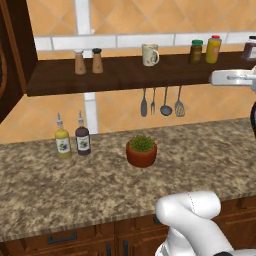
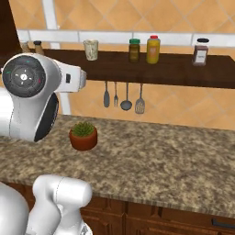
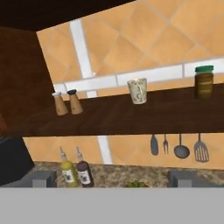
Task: Gather all objects into one cabinet and sort the glasses and bowls to opposite sides.
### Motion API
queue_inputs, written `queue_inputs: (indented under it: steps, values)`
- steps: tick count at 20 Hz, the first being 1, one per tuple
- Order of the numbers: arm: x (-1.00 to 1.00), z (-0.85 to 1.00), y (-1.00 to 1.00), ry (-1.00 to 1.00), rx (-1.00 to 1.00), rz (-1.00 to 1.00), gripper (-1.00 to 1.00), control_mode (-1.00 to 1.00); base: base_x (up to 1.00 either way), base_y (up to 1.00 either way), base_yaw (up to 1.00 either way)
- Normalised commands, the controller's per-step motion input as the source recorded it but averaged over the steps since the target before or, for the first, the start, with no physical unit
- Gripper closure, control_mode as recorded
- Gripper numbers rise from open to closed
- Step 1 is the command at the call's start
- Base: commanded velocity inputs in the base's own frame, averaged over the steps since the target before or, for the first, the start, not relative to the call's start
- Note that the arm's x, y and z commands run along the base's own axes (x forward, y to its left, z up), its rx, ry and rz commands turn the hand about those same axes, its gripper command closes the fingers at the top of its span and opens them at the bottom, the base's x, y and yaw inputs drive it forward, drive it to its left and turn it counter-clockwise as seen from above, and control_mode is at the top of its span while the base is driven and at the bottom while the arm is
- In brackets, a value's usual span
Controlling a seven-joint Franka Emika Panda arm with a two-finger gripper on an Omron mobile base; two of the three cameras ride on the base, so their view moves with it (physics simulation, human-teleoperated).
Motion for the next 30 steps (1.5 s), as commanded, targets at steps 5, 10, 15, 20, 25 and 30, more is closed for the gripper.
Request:
queue_inputs:
  steps: [5,10,15,20,25,30]
  values:
    - [0.49,0.00,0.02,-0.07,0.01,0.11,-1.00,-1.00,0.00,0.00,0.00]
    - [0.42,0.01,0.01,0.00,0.00,0.08,-1.00,-1.00,0.00,0.00,0.00]
    - [0.35,0.05,0.00,0.00,0.00,0.08,-1.00,-1.00,0.00,0.00,0.00]
    - [0.30,0.05,0.00,0.00,0.00,0.08,-1.00,-1.00,0.00,0.00,0.00]
    - [0.30,0.00,0.00,-0.01,-0.07,-0.03,-1.00,-1.00,0.00,0.00,0.00]
    - [0.42,0.12,-0.02,0.00,-0.11,-0.13,-1.00,-1.00,0.00,0.00,0.00]
